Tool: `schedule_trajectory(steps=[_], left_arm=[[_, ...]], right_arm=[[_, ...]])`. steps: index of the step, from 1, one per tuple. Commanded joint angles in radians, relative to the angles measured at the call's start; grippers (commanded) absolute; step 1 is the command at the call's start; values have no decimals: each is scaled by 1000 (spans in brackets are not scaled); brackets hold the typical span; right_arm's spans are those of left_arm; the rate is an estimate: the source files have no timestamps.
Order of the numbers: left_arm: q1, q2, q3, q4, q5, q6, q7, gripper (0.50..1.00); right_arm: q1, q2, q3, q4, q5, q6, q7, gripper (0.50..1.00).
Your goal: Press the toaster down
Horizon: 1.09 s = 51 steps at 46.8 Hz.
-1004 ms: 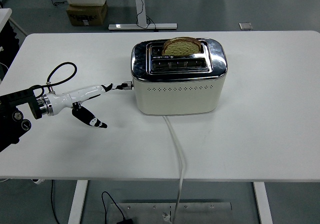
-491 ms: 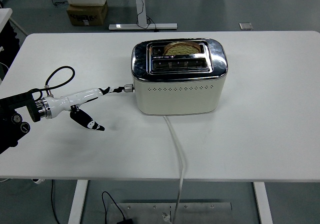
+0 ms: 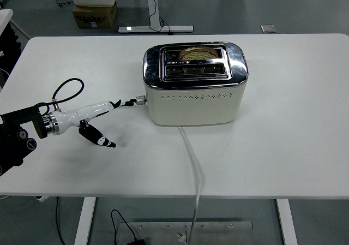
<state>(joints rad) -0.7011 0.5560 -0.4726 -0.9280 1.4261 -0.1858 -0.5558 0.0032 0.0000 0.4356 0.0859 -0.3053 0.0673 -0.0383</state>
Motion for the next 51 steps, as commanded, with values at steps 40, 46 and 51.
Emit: schedule_trajectory(steps=[40, 46, 51], left_arm=[[-63, 84, -1, 66, -452, 5, -1, 1000], [-86, 91, 0, 112, -616, 0, -1, 1000], [-86, 90, 0, 121, -725, 0, -1, 1000]], right_arm=[[0, 0, 0, 0, 0, 0, 0, 998], [0, 0, 0, 0, 0, 0, 0, 998], [0, 0, 0, 0, 0, 0, 0, 998]])
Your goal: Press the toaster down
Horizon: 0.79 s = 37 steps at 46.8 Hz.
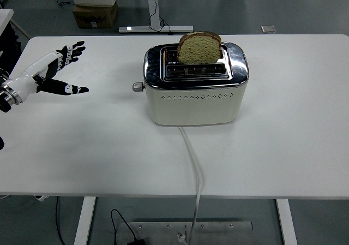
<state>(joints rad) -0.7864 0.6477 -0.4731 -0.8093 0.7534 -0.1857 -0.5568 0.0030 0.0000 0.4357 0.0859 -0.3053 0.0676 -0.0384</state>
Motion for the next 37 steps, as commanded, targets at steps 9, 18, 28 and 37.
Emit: schedule_trajectory(steps=[9, 18, 28, 37], left_arm=[[-1, -3, 1, 4, -207, 3, 0, 1000], [-1, -16, 1, 35, -385, 12, 1, 1000], [-4, -43, 1, 70, -516, 11, 3, 1000], [-5, -102, -7, 156, -660, 2, 115, 1000]], right_arm=[[0, 0, 0, 0, 0, 0, 0, 998], [0, 0, 0, 0, 0, 0, 0, 998], [0, 0, 0, 0, 0, 0, 0, 998], [0, 0, 0, 0, 0, 0, 0, 998]])
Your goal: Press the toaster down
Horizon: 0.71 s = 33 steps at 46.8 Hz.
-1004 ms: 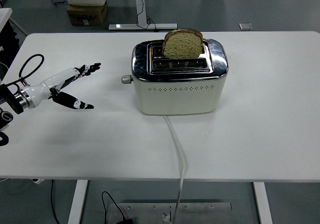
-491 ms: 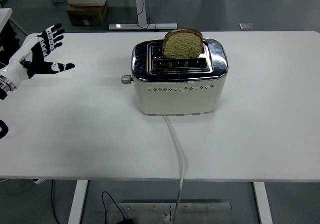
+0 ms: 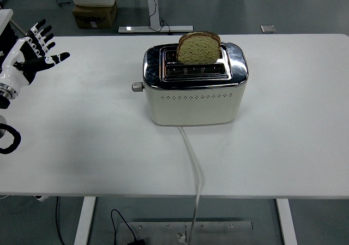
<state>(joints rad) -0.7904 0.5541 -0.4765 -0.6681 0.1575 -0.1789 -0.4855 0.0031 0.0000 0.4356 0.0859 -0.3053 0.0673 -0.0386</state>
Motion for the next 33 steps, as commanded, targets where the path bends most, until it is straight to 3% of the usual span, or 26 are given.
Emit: schedule_trajectory(steps=[1, 8, 15, 26, 33], left_arm=[[-1, -10, -5, 15, -93, -5, 56, 1000], [-9, -20, -8, 15, -223, -5, 70, 1000], [-7, -69, -33, 16, -236, -5, 68, 1000], [3, -192, -177, 77, -273, -5, 64, 1000], [3, -218, -194, 97, -273, -7, 62, 1000]], right_arm=[[0, 0, 0, 0, 0, 0, 0, 998], [0, 0, 0, 0, 0, 0, 0, 998], [0, 0, 0, 0, 0, 0, 0, 998], [0, 0, 0, 0, 0, 0, 0, 998], [0, 0, 0, 0, 0, 0, 0, 998]])
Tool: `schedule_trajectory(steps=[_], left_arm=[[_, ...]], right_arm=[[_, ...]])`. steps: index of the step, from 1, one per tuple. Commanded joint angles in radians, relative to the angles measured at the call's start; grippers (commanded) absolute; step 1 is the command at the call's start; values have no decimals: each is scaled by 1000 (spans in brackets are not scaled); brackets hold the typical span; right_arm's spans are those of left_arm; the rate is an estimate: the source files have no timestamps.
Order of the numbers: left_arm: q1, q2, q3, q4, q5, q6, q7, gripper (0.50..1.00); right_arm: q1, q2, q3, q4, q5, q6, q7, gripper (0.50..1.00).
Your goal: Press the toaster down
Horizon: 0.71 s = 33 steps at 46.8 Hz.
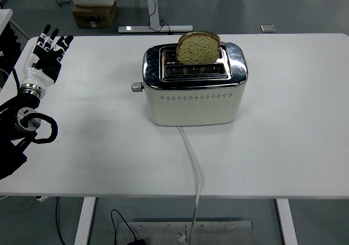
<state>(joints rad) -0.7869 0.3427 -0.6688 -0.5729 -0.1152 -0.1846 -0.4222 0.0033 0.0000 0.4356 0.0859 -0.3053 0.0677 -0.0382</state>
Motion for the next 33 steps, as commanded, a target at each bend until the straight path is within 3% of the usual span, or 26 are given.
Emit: schedule_trajectory(steps=[1, 33], left_arm=[[0, -10, -2, 2, 0, -1, -1, 1000], [3, -30, -3, 74, -6, -78, -4, 1000]], right_arm=[[0, 0, 0, 0, 0, 0, 0, 998], [-2, 0, 2, 3, 0, 0, 4, 998]])
